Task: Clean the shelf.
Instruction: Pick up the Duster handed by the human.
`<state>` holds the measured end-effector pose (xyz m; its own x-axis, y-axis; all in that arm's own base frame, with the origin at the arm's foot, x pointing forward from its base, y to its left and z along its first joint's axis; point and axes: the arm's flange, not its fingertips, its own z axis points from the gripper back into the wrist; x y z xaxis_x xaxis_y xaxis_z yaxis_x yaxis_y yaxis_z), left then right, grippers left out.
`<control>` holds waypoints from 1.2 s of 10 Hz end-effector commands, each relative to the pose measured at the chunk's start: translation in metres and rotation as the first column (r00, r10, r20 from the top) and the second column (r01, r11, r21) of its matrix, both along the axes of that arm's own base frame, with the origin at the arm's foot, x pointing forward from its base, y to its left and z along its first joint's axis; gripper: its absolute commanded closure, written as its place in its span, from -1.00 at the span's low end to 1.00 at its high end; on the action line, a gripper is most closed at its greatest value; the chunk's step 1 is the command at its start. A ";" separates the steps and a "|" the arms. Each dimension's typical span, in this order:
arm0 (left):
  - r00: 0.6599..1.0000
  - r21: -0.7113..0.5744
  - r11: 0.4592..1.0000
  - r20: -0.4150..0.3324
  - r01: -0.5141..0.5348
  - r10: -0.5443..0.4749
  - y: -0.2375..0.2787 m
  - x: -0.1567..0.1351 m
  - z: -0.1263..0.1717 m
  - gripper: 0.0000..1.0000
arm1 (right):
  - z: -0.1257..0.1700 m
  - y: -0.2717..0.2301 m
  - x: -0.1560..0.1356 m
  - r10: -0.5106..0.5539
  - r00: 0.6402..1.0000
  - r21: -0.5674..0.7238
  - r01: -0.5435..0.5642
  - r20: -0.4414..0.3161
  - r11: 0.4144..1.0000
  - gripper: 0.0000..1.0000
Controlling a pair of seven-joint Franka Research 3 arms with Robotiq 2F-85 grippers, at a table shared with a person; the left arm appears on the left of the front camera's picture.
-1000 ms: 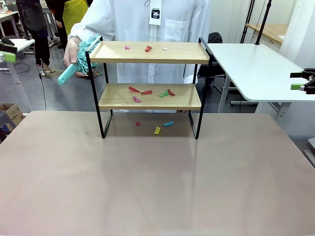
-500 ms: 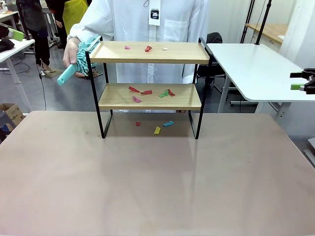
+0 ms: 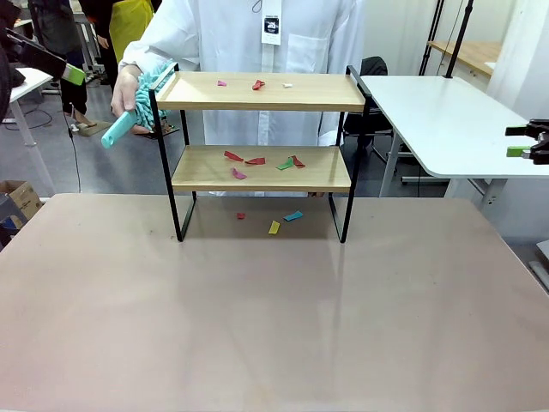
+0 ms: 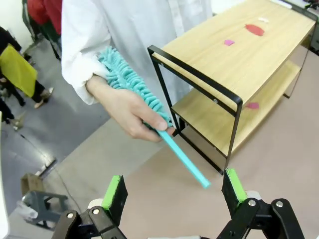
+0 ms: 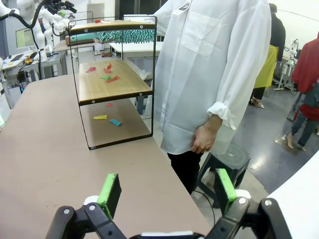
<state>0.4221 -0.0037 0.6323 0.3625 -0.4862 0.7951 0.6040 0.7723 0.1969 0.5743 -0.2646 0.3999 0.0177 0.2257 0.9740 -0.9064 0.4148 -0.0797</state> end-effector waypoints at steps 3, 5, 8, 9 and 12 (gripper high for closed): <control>1.000 -0.004 1.000 0.003 0.002 -0.002 0.009 0.000 0.001 -1.00 | 0.002 0.001 0.001 -0.002 1.000 -0.003 0.002 0.004 1.000 -1.00; 0.987 0.009 0.996 -0.132 -0.088 0.088 -0.020 0.000 -0.001 -1.00 | 0.002 0.001 0.001 -0.002 1.000 -0.003 0.002 0.004 1.000 -1.00; 0.948 0.047 0.971 -0.210 -0.233 0.238 -0.055 -0.003 -0.003 -1.00 | 0.002 0.001 0.001 -0.002 1.000 -0.003 0.002 0.004 1.000 -1.00; 0.938 0.083 0.960 -0.205 -0.267 0.279 -0.066 0.001 -0.006 -1.00 | 0.002 0.001 0.001 -0.002 1.000 -0.003 0.002 0.004 1.000 -1.00; 0.904 0.127 0.938 -0.251 -0.324 0.346 -0.082 0.019 -0.021 -1.00 | 0.002 0.001 0.001 -0.002 1.000 -0.003 0.002 0.004 1.000 -1.00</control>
